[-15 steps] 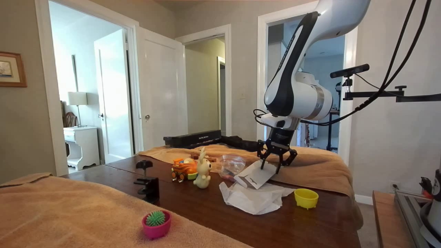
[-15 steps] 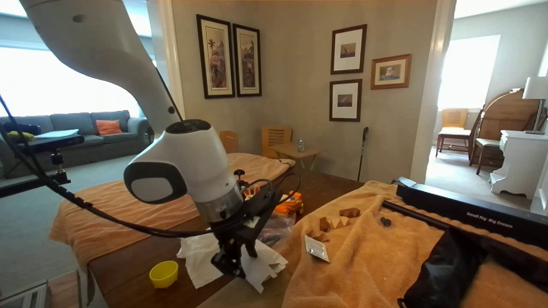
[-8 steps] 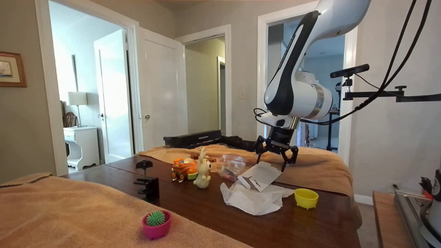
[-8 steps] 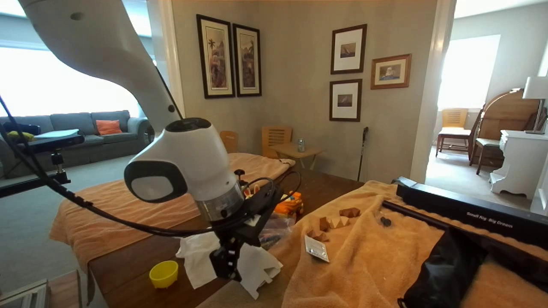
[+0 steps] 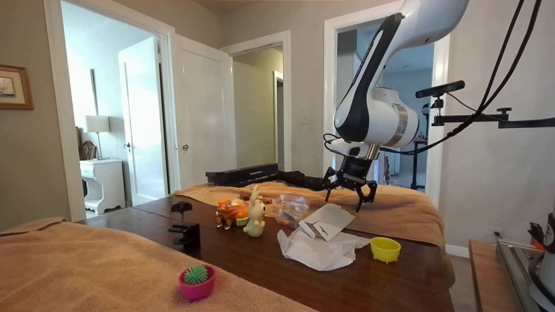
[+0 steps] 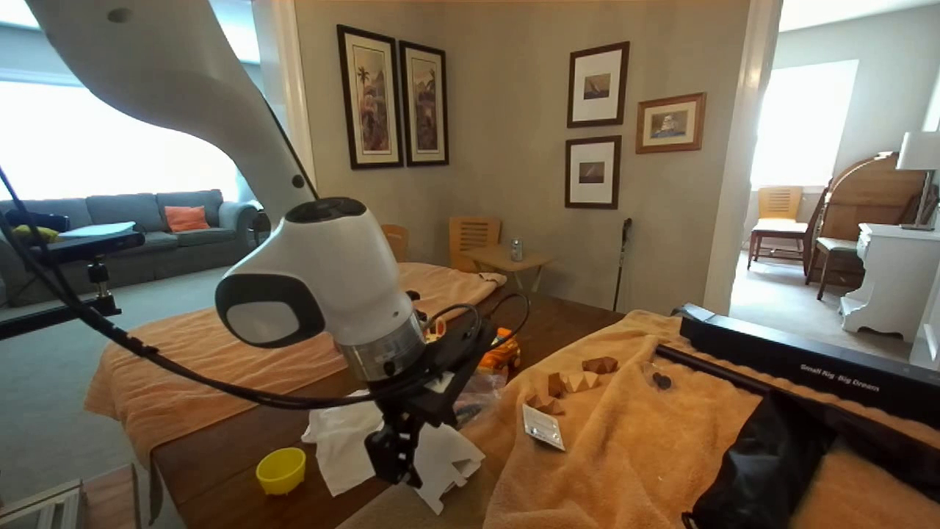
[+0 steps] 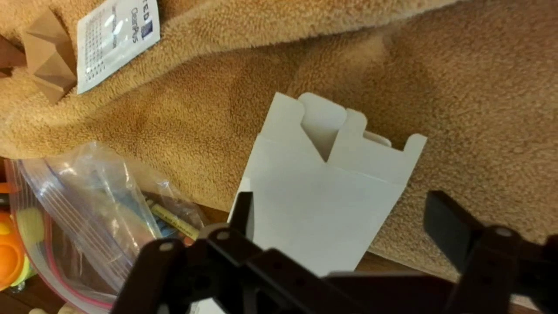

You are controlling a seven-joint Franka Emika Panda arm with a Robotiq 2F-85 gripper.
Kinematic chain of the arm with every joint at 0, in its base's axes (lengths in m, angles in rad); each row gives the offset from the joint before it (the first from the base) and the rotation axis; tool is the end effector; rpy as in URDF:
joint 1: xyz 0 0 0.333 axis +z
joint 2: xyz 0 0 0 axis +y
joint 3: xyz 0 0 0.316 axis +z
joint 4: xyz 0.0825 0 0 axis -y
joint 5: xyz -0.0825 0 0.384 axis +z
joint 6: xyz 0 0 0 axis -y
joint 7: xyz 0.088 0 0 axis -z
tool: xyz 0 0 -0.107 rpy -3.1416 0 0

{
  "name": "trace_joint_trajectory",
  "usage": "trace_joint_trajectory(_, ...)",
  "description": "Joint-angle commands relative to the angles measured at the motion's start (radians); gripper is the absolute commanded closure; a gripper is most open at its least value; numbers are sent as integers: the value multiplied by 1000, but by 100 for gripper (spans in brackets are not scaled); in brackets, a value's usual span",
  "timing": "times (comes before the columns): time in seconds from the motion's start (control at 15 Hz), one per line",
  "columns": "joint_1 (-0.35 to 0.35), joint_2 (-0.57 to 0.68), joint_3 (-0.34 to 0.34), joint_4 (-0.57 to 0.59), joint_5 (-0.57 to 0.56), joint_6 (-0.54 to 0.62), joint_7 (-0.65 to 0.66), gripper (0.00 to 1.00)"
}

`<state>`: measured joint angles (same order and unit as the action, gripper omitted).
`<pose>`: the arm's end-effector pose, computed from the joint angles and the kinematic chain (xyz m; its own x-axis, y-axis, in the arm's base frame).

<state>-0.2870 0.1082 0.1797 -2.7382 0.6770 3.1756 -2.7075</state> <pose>0.3972 -0.0986 0.2158 -0.3152 0.9383 -0.1419 0.8950 0.3437 0.2843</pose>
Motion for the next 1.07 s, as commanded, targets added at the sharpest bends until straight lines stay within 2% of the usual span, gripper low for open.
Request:
trace_joint_trajectory(0.0,-35,-13,19,30,23,-39,-28,0)
trace_joint_trajectory(1.0,-55,106,3,125,4,-92,0,0)
